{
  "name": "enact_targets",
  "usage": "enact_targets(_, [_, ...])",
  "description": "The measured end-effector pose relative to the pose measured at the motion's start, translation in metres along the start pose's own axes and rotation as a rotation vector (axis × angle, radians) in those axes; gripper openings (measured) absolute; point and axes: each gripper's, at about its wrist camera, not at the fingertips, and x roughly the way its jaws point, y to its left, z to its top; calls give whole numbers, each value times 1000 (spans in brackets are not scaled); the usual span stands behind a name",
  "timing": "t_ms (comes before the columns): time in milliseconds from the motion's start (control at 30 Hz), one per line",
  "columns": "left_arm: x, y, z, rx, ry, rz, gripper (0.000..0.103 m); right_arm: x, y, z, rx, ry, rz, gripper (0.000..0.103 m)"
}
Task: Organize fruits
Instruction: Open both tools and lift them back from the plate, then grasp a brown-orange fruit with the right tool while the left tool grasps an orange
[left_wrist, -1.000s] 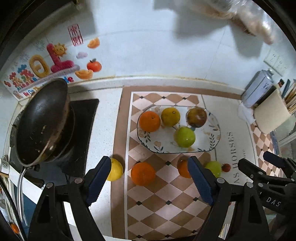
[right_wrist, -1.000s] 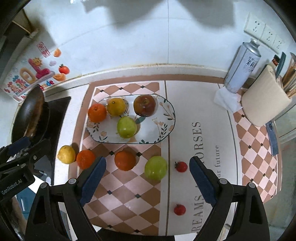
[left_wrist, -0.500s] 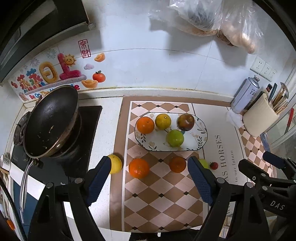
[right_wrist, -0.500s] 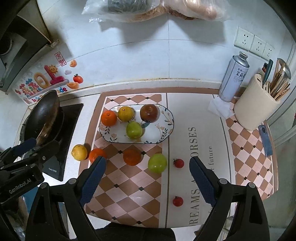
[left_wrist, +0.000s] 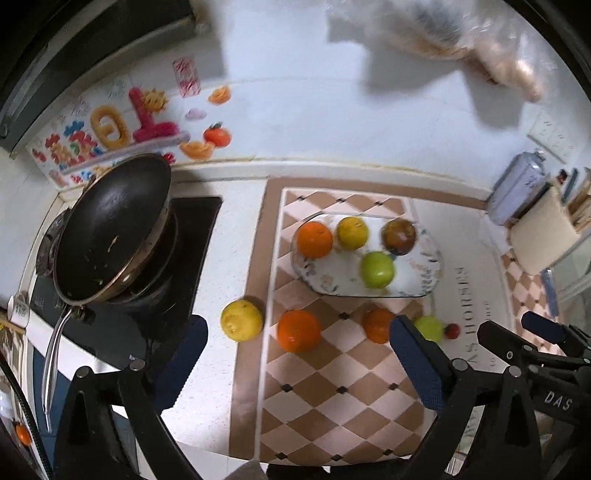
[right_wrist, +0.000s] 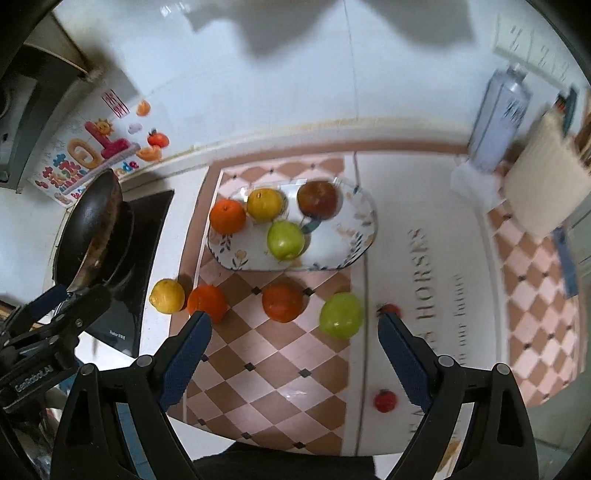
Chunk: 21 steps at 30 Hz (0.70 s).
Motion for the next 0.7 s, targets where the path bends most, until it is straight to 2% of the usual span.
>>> enact_targets(67, [16,6,-2,-15,23,16,101,32,-2,5,15,53,43,94])
enact_targets(200, [56,23,-6,-74,127,43,101,99,-1,11,26,155,79,94])
enact_targets(333, [92,34,-14,-139,224,42,101,154,5,15,13,229,62,92])
enact_targets(433, [111,35,-20,-181,282,13,101,191,13,14,-16,283,47,83])
enact_targets(567, [137,30,-19,-200,344,-19,100,216,19,13,-59,316,18,60])
enact_targets(700, [166,20,-12,-170,406,-36,100,215,17,6,-75,344,40,60])
